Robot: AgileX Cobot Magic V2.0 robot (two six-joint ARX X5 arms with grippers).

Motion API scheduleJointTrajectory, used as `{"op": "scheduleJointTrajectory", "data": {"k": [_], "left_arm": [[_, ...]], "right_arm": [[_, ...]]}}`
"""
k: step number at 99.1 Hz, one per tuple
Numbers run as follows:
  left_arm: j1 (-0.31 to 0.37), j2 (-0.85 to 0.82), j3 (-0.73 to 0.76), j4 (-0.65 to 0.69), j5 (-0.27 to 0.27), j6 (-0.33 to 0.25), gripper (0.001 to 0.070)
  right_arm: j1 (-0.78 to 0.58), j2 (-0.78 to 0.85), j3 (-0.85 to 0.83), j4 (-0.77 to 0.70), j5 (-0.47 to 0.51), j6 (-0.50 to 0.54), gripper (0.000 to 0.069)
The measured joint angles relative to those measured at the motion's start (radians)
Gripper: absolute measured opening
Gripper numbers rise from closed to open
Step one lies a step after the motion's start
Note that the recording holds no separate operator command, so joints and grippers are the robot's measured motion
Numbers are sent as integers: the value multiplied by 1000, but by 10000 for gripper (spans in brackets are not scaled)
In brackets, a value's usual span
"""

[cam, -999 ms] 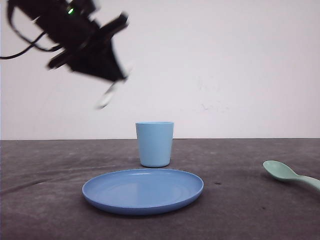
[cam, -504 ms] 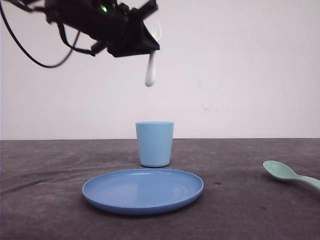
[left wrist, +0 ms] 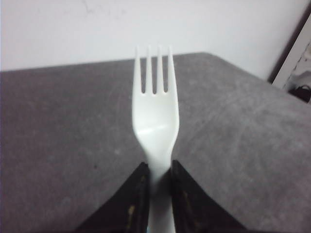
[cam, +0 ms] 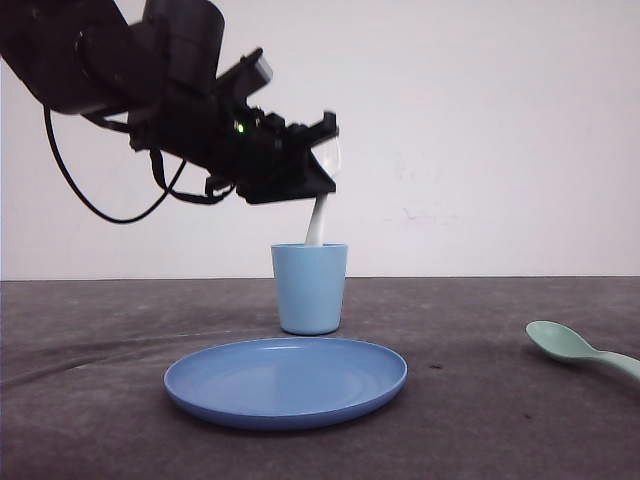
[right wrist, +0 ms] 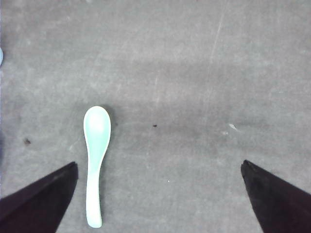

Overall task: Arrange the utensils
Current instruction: 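Lift the fork with the left gripper and lower it into the cup, then open the left gripper and raise it away from the cup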

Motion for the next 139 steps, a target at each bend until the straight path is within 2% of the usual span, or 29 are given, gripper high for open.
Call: {"op": "scheduleJointTrajectory", "data": {"k": [19,61,68,82,91,107,127,139], "left_arm": [[-1,25,0,-41,1,14,42],[-5,25,0,-37,1,40,48],[-5,25,0,-37,1,40,89],[-5,25,0,-37,1,40,261],[-5,24,0,-49,1,29,297],[-4,-34,0,-151,1,12,297],[11,-226,0,-278,2,10,297],[43,-335,0,-415,2,10,297]], "right_arm": [[0,0,0,-3,0,0,680],[0,0,0,-6,0,0,680],[0,0,0,-6,0,0,680],[0,0,0,-6,0,0,680],[0,0,0,-6,0,0,680],[0,1,0,-6,-24,0,680],[0,54,0,-6,-119,0,679],[0,114,0,-4,-157,-2,679]]}}
